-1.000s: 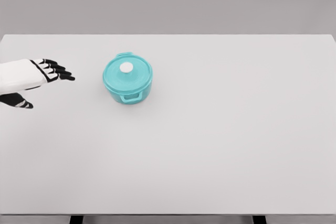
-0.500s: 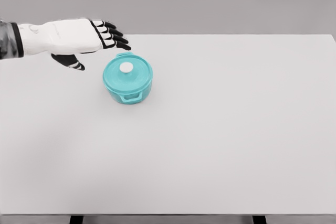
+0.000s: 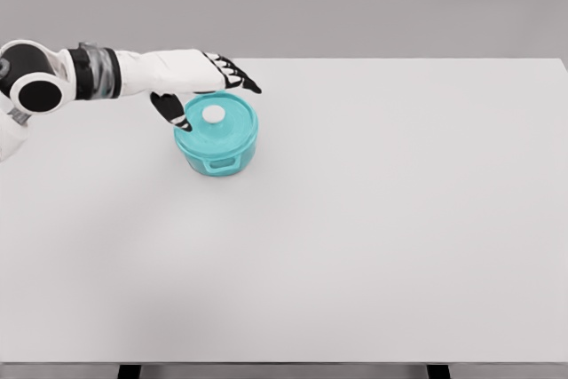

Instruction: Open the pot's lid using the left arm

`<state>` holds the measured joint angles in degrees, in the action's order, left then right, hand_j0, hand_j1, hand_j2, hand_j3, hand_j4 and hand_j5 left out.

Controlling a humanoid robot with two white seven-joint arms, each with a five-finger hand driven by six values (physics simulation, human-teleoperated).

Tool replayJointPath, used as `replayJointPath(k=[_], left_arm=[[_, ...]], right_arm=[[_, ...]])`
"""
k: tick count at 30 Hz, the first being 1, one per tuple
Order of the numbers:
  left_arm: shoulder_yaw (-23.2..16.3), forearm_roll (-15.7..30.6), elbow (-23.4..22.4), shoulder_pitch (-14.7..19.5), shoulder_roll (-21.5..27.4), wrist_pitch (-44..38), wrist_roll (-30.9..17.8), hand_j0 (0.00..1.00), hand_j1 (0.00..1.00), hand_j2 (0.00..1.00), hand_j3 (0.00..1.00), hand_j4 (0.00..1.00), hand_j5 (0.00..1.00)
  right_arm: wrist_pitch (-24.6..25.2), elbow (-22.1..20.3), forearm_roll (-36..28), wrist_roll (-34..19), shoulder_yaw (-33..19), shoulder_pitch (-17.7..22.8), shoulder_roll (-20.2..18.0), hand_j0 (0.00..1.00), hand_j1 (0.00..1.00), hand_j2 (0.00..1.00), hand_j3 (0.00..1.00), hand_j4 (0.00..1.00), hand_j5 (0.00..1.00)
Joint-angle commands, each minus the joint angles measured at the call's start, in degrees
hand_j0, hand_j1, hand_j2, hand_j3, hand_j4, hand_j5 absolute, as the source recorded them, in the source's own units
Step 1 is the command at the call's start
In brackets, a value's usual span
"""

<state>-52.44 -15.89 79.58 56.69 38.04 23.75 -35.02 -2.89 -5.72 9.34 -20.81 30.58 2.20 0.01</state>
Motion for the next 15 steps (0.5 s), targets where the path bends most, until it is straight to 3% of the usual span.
replayJointPath(k=[1,3,6,9,15], left_arm=[[-1.1,0.7,-0.3,0.0,-0.3,-0.5,0.0,0.98,0.98,0.98,0.98,0.98,0.98],[-2.3,0.6,-0.4,0.4,-0.3,-0.5,0.0,0.93,0.93,0.93,0.93,0.93,0.93],[-4.9,0.6,-2.2,1.7,-0.3,-0.5,0.0,0.92,0.92,0.92,0.92,0.92,0.92],[-5.0,0.6,-2.3,1.7,-0.3,-0.5,0.0,0.92,0.92,0.92,0.92,0.92,0.92],[-5.5,0.5,-2.4,1.8,-0.3,-0.5,0.0,0.79,0.79,0.79,0.79,0.79,0.79]], right_arm=[[0.0,0.0,0.0,0.0,0.0,0.0,0.0,1.0,1.0,1.0,1.0,1.0,1.0],[0.0,0.0,0.0,-0.1,0.0,0.0,0.0,1.0,1.0,1.0,1.0,1.0,1.0],[0.0,0.0,0.0,-0.1,0.0,0.0,0.0,1.0,1.0,1.0,1.0,1.0,1.0],[0.0,0.0,0.0,0.0,0.0,0.0,0.0,1.0,1.0,1.0,1.0,1.0,1.0],[0.0,0.0,0.0,0.0,0.1,0.0,0.0,1.0,1.0,1.0,1.0,1.0,1.0]])
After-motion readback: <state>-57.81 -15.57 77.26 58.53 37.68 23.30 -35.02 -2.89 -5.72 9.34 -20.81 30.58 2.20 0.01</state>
